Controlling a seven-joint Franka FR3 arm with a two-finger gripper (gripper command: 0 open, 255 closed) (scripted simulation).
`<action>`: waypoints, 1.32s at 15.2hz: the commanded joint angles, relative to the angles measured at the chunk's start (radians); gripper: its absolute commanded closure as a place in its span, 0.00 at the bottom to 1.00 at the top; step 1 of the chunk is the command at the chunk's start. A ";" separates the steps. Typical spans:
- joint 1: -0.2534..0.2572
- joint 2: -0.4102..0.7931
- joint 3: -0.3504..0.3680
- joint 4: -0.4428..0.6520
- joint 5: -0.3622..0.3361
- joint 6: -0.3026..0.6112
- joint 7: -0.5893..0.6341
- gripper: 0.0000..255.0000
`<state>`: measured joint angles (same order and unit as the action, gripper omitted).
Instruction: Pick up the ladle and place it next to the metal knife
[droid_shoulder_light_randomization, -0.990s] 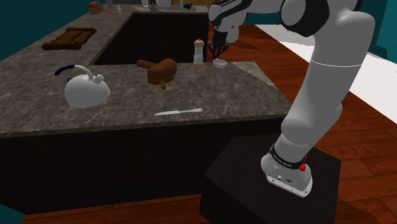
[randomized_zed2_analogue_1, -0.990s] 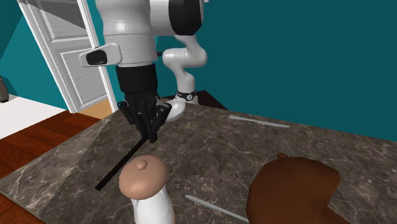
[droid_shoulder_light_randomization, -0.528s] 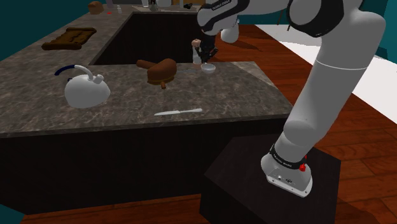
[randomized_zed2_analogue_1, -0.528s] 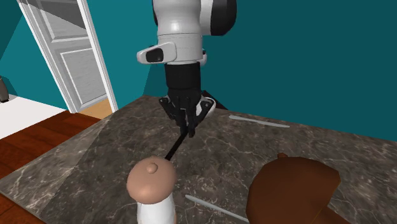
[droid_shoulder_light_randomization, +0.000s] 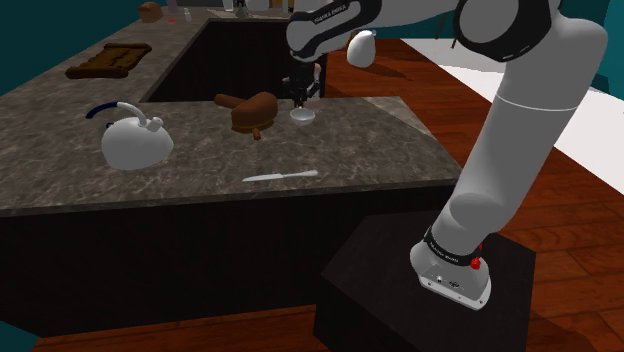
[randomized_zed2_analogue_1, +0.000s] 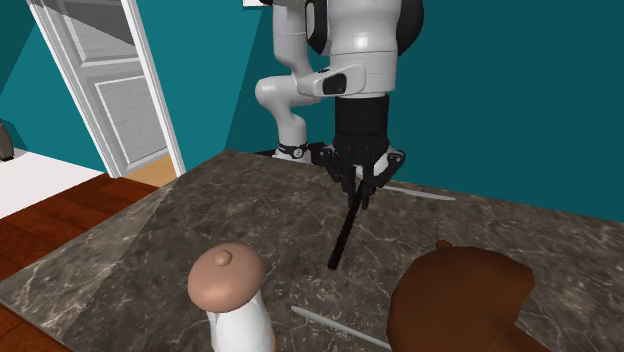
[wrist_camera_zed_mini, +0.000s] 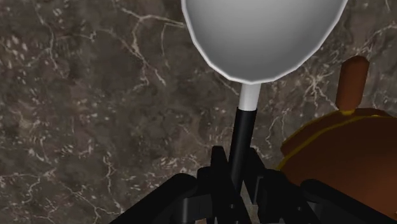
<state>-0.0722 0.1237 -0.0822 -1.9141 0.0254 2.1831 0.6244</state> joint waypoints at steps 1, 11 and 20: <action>0.026 0.001 0.018 0.003 -0.010 -0.001 0.050 1.00; 0.157 0.083 0.102 0.115 -0.062 -0.034 0.290 1.00; 0.242 0.182 0.142 0.230 -0.098 -0.055 0.427 1.00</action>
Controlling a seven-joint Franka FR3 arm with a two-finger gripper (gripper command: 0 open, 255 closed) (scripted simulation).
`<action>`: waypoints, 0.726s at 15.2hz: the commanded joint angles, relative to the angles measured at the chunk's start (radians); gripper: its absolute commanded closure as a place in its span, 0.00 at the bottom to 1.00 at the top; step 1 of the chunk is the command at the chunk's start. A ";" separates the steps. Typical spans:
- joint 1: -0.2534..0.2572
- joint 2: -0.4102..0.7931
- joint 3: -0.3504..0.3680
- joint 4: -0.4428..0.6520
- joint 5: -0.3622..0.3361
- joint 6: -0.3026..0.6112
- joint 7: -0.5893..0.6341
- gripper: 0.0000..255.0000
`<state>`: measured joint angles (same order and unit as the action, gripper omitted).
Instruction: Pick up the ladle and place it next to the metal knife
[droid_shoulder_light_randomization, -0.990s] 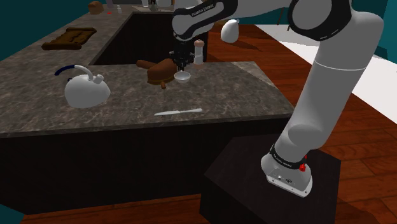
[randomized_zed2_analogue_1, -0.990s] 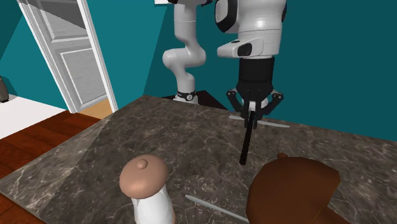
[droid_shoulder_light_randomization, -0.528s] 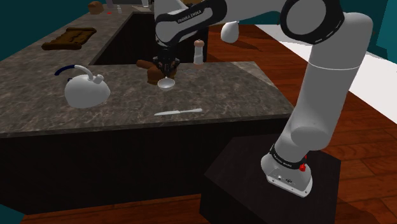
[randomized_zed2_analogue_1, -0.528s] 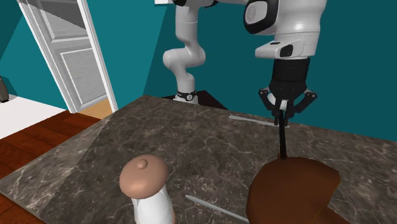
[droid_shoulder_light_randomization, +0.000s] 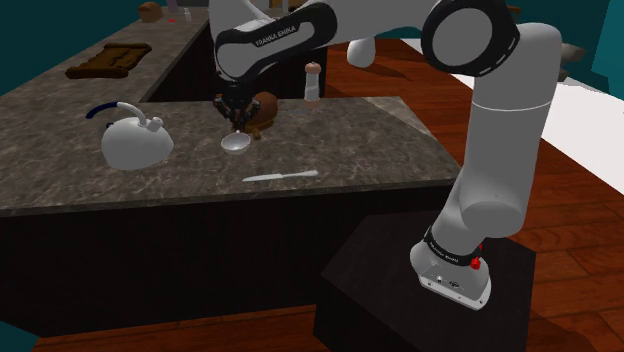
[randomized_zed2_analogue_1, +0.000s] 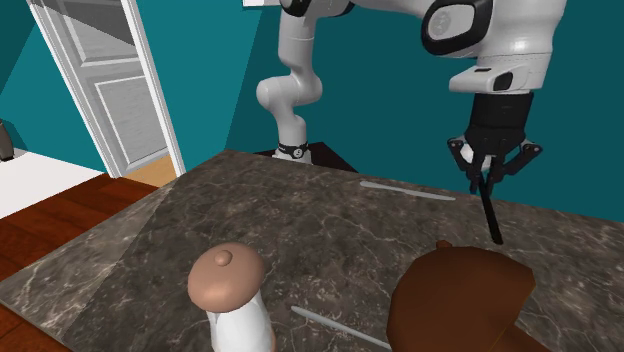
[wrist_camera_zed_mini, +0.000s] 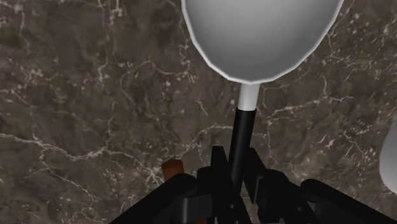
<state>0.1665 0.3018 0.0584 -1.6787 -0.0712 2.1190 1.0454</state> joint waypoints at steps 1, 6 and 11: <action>0.003 0.008 0.001 -0.013 -0.003 0.021 0.007 1.00; 0.004 0.029 -0.001 -0.052 -0.006 0.080 0.012 1.00; 0.004 0.055 -0.002 -0.084 -0.011 0.138 0.016 1.00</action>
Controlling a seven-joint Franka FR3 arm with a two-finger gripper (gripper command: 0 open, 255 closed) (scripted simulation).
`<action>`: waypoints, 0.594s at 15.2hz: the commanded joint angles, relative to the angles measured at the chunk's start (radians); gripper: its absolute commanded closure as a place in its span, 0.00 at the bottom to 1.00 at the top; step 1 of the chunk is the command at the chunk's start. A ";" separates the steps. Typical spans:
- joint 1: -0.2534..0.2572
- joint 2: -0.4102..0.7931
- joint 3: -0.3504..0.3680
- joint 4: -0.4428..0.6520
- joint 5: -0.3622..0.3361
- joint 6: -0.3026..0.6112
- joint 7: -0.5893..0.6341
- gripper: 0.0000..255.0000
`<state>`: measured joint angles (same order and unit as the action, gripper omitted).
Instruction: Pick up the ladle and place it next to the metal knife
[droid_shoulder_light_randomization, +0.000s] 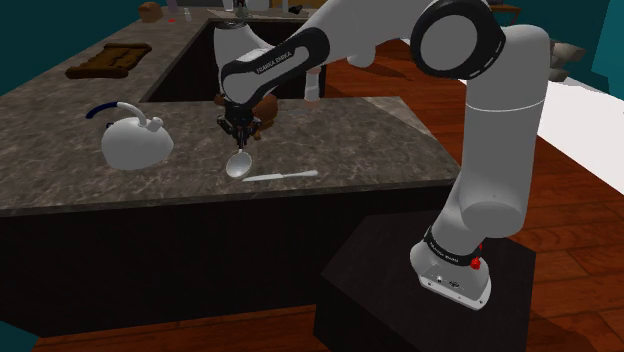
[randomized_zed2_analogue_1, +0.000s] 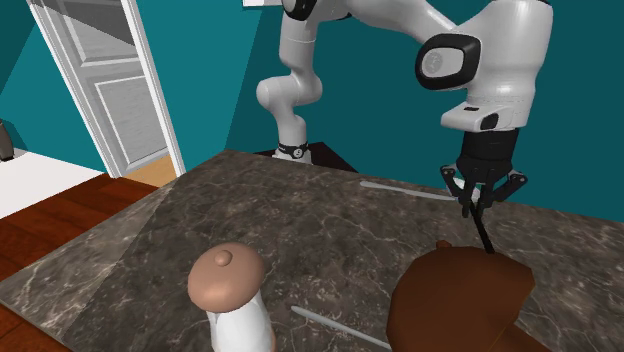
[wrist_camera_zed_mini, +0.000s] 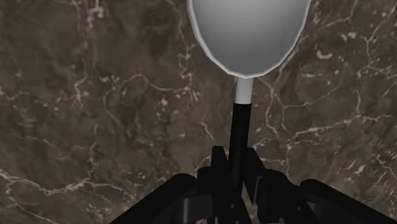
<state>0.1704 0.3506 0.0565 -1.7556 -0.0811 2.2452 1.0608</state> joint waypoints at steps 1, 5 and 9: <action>0.000 0.011 -0.001 -0.013 -0.002 0.023 0.002 1.00; 0.001 0.036 -0.002 -0.034 -0.006 0.068 0.006 1.00; 0.001 0.042 -0.003 -0.038 -0.007 0.080 0.007 1.00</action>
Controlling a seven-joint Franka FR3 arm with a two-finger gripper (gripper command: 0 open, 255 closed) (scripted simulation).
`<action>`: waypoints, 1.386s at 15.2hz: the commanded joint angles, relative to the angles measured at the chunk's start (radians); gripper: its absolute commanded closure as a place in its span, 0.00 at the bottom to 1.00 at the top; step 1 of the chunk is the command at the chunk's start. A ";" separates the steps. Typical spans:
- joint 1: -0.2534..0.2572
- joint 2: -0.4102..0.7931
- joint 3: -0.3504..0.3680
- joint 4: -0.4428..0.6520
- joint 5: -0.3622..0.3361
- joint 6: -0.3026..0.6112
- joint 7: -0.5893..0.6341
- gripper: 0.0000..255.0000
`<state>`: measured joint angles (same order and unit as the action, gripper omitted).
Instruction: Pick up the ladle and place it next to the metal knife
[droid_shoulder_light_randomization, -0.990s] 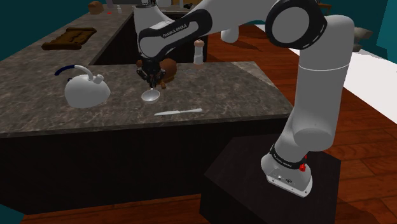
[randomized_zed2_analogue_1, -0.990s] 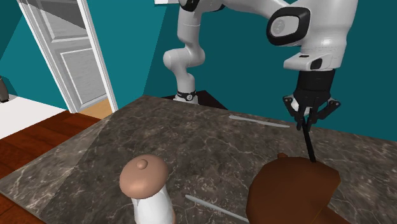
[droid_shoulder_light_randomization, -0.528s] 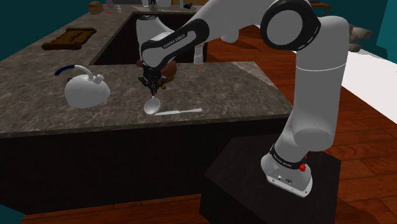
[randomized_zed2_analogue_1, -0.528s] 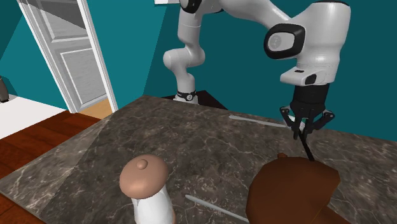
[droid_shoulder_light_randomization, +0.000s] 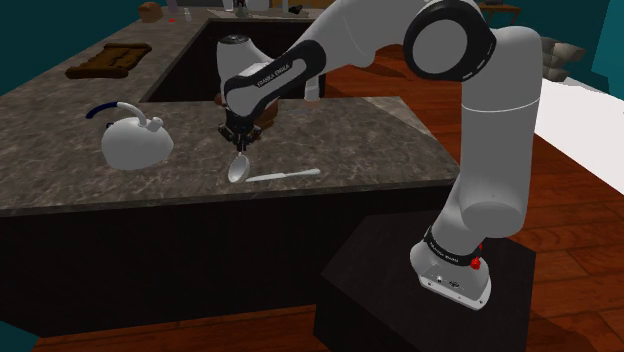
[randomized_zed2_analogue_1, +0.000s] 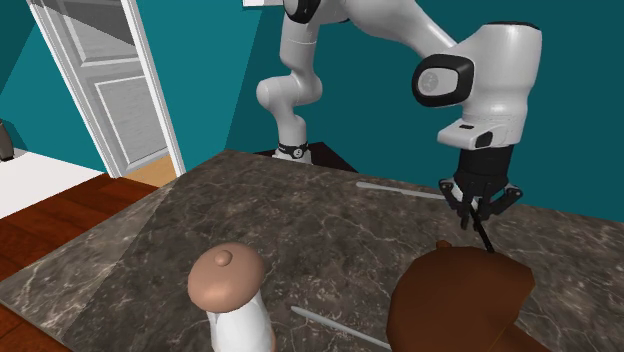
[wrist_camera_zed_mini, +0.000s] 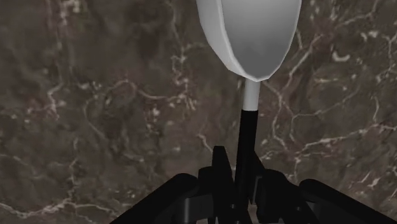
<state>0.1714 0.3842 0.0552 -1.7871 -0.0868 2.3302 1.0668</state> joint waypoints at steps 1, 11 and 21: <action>0.000 0.009 -0.001 -0.007 -0.001 -0.006 0.001 1.00; 0.000 -0.012 0.000 -0.003 0.001 -0.030 0.000 0.00; 0.000 -0.066 0.004 0.014 0.008 -0.101 -0.004 0.00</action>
<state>0.1717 0.3178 0.0588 -1.7733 -0.0791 2.2291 1.0626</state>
